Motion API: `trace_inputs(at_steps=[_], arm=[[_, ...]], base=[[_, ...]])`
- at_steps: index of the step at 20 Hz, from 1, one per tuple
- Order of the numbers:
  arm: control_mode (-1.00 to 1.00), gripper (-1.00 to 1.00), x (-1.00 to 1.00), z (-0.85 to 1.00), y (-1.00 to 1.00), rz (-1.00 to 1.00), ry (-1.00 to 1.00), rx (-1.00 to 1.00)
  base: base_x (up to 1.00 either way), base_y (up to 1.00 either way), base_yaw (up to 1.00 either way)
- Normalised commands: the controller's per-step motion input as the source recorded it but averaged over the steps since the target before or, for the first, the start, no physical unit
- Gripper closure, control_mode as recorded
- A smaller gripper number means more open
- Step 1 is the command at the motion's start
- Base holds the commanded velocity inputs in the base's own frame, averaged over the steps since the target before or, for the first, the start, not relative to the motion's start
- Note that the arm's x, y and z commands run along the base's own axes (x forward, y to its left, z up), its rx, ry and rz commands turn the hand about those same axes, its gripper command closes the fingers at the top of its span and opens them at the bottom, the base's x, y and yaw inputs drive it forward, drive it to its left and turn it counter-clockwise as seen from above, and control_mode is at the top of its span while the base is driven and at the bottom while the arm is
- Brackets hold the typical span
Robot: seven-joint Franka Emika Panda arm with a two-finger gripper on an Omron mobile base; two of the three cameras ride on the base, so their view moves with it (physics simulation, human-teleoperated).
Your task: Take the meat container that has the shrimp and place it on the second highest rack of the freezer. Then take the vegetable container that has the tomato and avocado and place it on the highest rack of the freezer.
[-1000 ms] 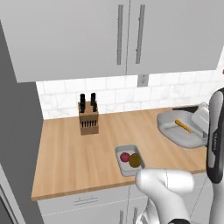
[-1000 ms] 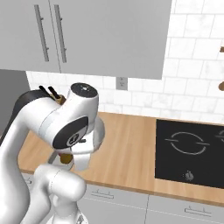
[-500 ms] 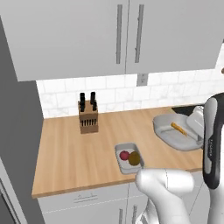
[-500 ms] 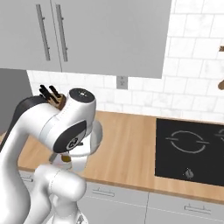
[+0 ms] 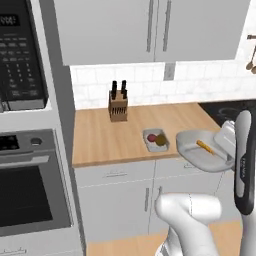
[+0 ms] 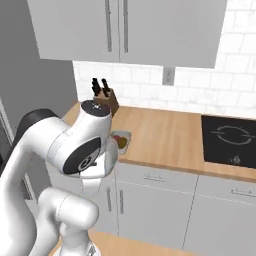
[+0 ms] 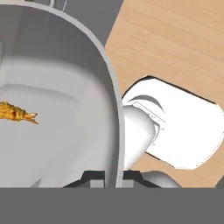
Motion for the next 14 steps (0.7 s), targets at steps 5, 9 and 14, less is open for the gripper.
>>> trace_inputs(at_steps=[5, 9, 14], arm=[[1.0, 1.0, 0.0, 0.0, 0.0, 0.0, 0.0, 0.0], [1.0, 1.0, 0.0, 0.0, 0.0, 0.0, 0.0, 0.0], [1.0, 1.0, 0.0, 0.0, 0.0, 0.0, 0.0, 0.0]], base=[[-0.57, 0.63, 0.33], [-0.46, 0.43, 0.42], [-0.42, 0.56, 0.73]])
